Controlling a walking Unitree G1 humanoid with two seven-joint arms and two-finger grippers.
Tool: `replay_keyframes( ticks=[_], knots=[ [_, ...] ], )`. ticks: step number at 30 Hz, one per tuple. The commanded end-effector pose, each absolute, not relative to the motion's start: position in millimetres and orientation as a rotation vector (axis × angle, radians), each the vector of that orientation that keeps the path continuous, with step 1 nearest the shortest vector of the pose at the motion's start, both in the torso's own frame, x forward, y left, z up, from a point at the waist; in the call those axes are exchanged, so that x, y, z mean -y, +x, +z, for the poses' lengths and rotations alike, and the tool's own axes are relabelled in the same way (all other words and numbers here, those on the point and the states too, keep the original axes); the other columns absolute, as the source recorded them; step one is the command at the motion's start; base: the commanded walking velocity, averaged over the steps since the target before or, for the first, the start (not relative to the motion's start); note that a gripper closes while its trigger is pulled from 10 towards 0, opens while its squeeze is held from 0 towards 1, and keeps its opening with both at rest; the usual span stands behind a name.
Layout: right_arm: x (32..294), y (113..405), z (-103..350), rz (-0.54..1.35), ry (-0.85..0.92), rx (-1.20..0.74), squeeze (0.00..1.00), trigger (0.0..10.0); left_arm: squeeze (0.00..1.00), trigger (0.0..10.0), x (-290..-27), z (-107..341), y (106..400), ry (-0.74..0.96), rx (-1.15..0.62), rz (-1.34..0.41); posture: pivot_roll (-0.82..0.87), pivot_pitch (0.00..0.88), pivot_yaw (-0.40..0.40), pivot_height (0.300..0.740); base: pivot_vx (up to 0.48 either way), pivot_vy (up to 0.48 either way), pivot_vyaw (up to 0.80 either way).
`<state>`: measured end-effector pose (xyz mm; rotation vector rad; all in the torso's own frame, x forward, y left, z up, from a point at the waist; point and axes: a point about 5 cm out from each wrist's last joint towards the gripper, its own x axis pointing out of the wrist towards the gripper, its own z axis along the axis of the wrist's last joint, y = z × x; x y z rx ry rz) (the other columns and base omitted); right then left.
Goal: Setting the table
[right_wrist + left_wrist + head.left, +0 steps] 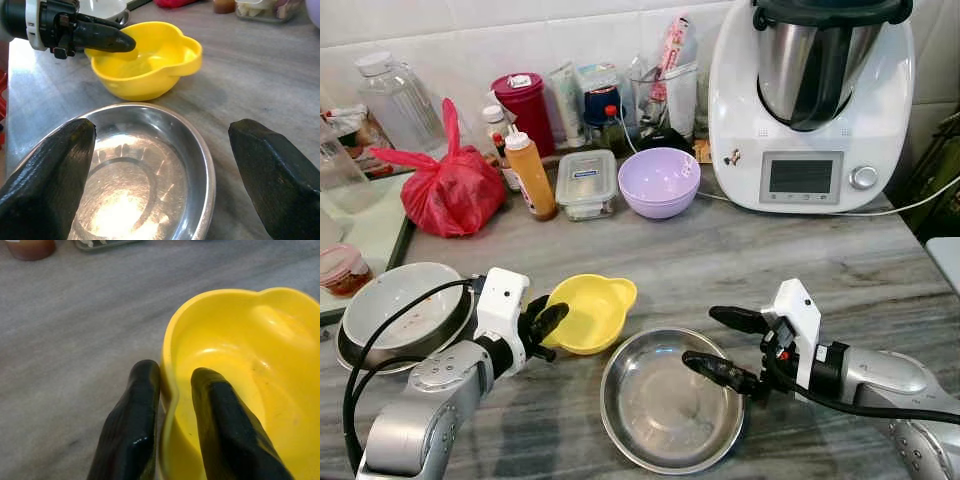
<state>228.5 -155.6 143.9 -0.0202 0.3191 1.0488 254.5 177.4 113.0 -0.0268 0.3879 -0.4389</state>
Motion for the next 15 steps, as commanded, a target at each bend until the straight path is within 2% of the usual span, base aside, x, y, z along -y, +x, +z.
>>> replay_keyframes(
  ticks=[1, 15],
  knots=[
    [150, 226, 149, 1.085, -0.031, -0.299, 0.00, 10.0, 1.00, 10.0, -180, 114, 255, -0.010, -0.393, -0.435, -0.13, 0.040, 0.120, 0.740, 0.000, 0.000, 0.00],
    [142, 228, 149, 1.111, -0.030, -0.289, 0.00, 10.0, 1.00, 10.0, -197, 138, 264, 0.079, -0.293, -0.355, -0.12, 0.039, 0.111, 0.740, 0.000, 0.000, 0.00]
  ],
)
